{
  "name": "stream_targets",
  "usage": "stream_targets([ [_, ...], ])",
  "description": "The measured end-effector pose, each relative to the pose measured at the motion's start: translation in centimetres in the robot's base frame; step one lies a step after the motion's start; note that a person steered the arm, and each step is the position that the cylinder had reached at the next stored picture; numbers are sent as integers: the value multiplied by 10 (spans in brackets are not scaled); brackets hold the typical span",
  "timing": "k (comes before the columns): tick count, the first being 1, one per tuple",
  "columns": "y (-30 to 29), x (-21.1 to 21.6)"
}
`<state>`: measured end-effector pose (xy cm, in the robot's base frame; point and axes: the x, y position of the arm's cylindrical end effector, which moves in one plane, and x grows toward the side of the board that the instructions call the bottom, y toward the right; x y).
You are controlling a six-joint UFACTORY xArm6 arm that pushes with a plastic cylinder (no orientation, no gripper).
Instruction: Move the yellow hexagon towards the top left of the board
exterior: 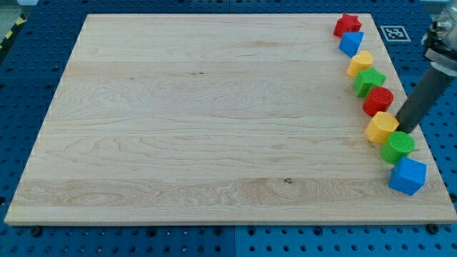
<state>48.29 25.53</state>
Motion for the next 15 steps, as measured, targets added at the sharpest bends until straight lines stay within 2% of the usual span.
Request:
stream_targets([
  [5, -92, 23],
  [9, -241, 56],
  [11, -299, 52],
  [13, -317, 0],
  [15, -281, -6],
])
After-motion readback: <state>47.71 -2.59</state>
